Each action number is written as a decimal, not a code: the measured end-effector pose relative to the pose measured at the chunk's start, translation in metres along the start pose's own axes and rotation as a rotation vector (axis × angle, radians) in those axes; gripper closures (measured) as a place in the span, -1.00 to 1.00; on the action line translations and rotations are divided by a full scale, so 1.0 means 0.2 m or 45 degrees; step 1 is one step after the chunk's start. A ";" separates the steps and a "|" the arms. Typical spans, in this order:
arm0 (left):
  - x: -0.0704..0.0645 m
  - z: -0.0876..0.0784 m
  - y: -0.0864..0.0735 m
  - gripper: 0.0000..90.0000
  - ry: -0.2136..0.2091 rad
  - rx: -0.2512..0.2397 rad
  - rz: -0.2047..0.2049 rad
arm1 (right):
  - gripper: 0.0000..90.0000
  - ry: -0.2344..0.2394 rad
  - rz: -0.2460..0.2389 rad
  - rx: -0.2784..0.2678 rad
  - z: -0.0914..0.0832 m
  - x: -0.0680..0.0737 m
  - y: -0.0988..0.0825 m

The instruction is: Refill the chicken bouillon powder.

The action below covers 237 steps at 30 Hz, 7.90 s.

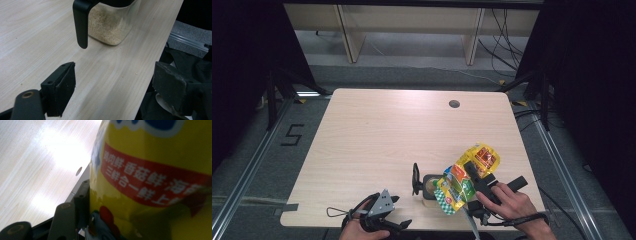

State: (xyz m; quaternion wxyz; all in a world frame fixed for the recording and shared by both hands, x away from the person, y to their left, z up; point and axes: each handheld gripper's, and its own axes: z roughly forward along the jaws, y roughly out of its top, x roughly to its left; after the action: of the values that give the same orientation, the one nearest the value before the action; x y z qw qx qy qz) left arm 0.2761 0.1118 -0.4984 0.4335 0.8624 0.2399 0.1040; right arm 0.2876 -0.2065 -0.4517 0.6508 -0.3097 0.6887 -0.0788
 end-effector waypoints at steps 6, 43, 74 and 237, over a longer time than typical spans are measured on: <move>-0.01 0.01 0.00 -0.59 -0.001 -0.017 -0.044 | 0.09 0.001 0.012 0.003 0.00 0.00 -0.01; -0.01 0.00 0.00 -0.59 -0.002 -0.017 -0.049 | 0.11 0.004 0.120 -0.034 -0.02 0.01 -0.04; -0.01 0.00 0.00 -0.59 0.001 -0.019 -0.050 | 0.11 -0.001 0.087 -0.046 -0.02 0.00 -0.05; -0.01 0.00 0.00 -0.59 -0.003 -0.021 -0.051 | 0.16 0.013 0.081 -0.055 -0.05 0.00 -0.06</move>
State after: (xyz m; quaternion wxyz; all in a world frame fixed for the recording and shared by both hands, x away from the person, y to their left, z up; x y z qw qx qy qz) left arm 0.2746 0.1105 -0.4992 0.4428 0.8540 0.2555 0.0962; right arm 0.2820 -0.2184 -0.4434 0.6427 -0.3012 0.7030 -0.0448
